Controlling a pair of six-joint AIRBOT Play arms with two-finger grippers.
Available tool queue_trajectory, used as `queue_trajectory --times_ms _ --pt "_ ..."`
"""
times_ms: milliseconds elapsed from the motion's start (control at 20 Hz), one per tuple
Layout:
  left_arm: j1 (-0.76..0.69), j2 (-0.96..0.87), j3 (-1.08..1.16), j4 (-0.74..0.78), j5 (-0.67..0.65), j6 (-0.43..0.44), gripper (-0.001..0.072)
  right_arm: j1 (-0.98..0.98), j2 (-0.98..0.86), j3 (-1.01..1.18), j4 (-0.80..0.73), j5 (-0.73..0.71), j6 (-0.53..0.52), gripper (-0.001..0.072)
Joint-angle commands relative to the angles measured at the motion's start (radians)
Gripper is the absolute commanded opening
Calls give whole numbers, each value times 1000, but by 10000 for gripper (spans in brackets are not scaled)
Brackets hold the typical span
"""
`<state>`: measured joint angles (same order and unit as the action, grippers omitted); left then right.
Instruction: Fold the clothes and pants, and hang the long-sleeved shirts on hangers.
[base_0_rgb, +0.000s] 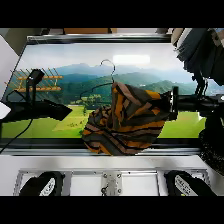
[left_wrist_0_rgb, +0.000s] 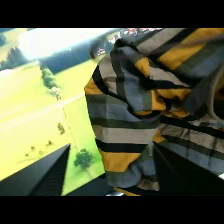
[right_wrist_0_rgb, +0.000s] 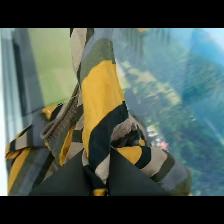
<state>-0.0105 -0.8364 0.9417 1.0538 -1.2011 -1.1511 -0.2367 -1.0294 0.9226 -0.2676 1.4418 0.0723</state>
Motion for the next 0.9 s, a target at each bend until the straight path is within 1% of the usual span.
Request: queue_trajectory --times_ms 0,150,250,350,400,450,750,800,850 --pt "-218 0 -42 101 127 -316 713 0 47 7 22 -65 11 7" --pt "-406 -89 -126 106 363 -488 711 0 51 7 22 -65 11 7" --pt "-481 -171 -146 105 502 -598 710 0 51 7 22 -65 11 7" --pt "-516 -243 -140 96 579 -681 710 0 50 7 22 -65 31 7" --pt "-526 -269 -132 97 592 -706 708 0 51 7 22 -65 37 8" --pt "-529 -292 -120 95 598 -709 659 0 50 7 21 -65 37 7" --pt "-558 -356 -96 50 574 -708 657 2 51 7 21 -65 39 7" --pt "-568 -365 -96 54 565 -707 459 2 52 7 21 -65 63 7" --pt "-571 -371 -96 54 555 -704 179 2 53 7 18 -65 79 7"
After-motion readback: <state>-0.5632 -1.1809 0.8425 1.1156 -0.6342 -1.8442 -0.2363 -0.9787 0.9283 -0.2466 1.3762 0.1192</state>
